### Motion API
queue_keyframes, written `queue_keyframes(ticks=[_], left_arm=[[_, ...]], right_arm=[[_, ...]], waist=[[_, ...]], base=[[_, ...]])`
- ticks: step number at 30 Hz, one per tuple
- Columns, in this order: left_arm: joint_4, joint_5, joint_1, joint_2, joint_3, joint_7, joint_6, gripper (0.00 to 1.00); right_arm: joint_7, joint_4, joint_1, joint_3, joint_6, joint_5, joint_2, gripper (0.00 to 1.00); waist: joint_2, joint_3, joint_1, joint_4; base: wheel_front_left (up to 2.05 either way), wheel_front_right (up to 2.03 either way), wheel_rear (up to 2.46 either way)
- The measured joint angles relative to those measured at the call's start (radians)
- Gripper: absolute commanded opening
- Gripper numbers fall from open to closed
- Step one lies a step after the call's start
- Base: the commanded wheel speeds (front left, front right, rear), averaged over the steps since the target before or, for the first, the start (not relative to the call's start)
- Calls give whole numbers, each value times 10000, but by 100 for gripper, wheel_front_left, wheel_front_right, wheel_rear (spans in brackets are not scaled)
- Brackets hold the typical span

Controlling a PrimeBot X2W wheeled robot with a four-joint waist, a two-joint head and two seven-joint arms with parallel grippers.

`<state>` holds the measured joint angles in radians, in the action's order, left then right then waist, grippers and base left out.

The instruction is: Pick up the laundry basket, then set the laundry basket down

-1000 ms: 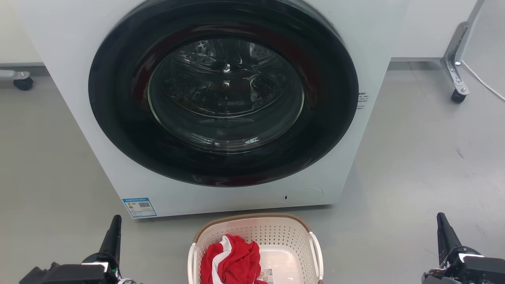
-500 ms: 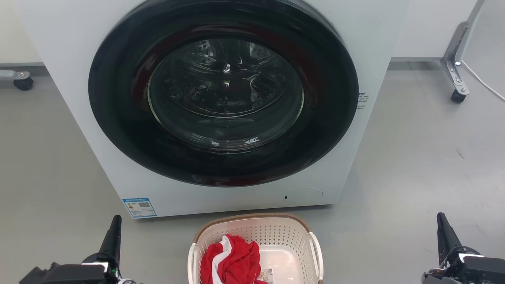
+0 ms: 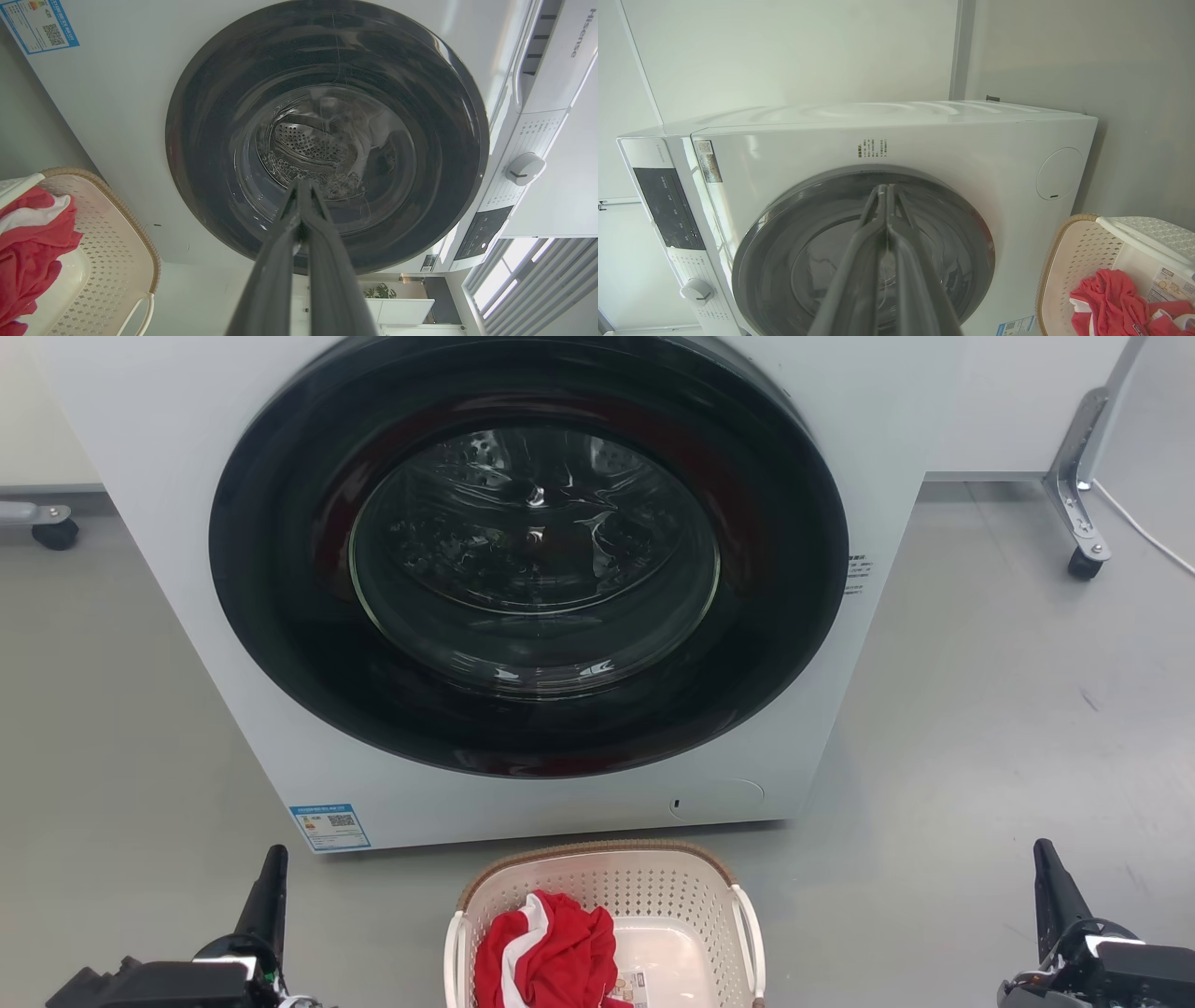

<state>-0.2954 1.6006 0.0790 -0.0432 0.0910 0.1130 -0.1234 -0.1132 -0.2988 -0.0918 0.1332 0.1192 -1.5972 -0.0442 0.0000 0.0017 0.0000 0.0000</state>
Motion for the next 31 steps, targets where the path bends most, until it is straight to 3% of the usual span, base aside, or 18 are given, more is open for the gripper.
queue_keyframes(ticks=[31], left_arm=[[-2, 0, 0, 0, 0, 0, 0, 0]], right_arm=[[0, 2, 0, 0, 0, -15, 0, 0]], waist=[[0, 1, 0, 0]], base=[[0, 0, 0]])
